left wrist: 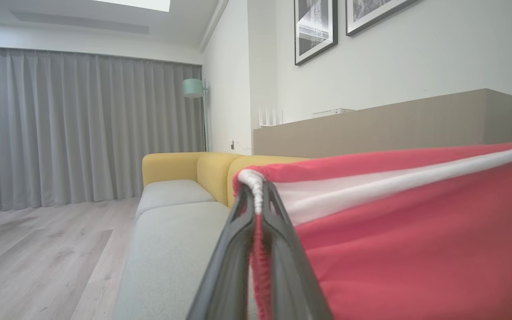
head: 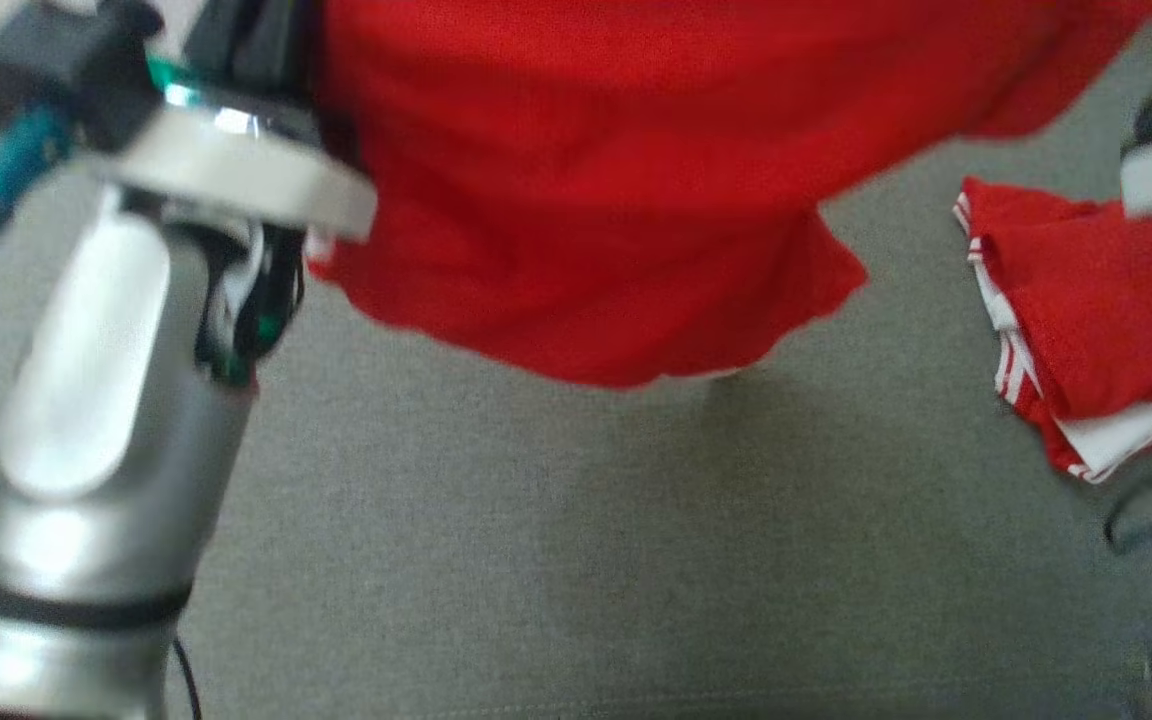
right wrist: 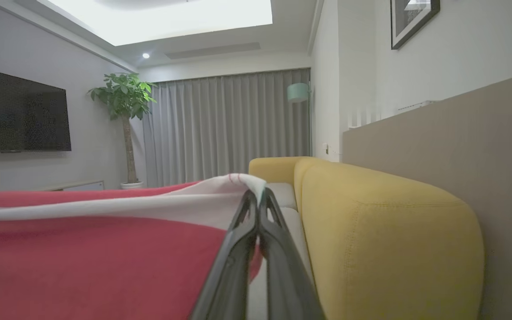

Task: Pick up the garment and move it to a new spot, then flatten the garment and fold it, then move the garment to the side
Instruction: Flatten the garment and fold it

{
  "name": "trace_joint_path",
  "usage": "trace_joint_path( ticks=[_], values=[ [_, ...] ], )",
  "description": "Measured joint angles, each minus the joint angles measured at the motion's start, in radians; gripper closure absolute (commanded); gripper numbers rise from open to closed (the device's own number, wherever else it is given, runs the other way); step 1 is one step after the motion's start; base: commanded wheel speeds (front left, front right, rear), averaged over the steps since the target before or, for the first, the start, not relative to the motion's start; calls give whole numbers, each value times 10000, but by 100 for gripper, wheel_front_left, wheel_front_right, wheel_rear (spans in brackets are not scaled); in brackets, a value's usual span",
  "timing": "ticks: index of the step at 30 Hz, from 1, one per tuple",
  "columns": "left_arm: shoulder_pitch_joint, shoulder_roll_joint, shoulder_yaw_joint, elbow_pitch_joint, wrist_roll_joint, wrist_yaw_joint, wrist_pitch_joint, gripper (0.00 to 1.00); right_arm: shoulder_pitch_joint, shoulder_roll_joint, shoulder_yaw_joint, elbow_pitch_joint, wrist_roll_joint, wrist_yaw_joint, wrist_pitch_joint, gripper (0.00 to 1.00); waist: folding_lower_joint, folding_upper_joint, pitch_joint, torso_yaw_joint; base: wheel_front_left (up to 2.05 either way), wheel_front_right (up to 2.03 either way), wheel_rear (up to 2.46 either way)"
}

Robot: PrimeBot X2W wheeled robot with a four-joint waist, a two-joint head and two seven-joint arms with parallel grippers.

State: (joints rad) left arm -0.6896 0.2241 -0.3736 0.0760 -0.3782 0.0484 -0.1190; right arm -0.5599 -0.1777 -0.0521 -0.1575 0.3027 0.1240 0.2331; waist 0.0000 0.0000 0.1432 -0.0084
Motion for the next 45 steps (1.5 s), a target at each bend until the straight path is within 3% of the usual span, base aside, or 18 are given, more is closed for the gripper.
trace_joint_path(
  ticks=[4, 11, 16, 24, 29, 34, 39, 45],
  values=[
    [-2194, -497, 48, 2148, 2, -405, -736, 100, -2450, 21, 349, 2255, 255, 0, -441, 100, 1, 0, 640, -19, 0, 0, 0],
    [-4784, -945, 639, 5340, 180, -662, -1310, 100, -5513, 468, 1243, 5854, 382, 0, -1896, 100, 3, 0, 1261, -149, 0, 0, 0],
    [-5362, -1160, 1064, 6573, 476, -819, -1381, 100, -6779, 711, 2046, 8399, 422, 0, -2558, 100, 2, 0, 1488, -286, 0, 0, 0],
    [-4596, -1689, 1281, 9388, 579, -838, -1377, 100, -6853, 1011, 3327, 11739, 711, 0, -3045, 100, 1, 0, 1985, -269, 0, 0, 0],
    [-4126, -1833, 1287, 10247, 497, -920, -1377, 100, -6624, 1007, 4103, 12364, 1041, 0, -3405, 100, 3, -1, 2250, -186, 0, 0, 0],
    [-3366, -1939, 1354, 10381, 307, -1103, -1375, 100, -5152, 1045, 5005, 12435, 1743, 0, -3950, 100, 2, -1, 2355, -127, 0, 0, 0],
    [-1657, -1971, 1601, 9179, 188, -1285, -1377, 100, -3184, 1039, 5010, 12383, 2029, 0, -4631, 100, 0, 0, 2131, -75, 0, 0, 0],
    [1120, -1967, 1802, 7110, 328, -1371, -1373, 100, -767, 838, 4500, 10721, 2169, 0, -4809, 100, 0, 0, 1622, -79, 0, 0, 0]
  ],
)
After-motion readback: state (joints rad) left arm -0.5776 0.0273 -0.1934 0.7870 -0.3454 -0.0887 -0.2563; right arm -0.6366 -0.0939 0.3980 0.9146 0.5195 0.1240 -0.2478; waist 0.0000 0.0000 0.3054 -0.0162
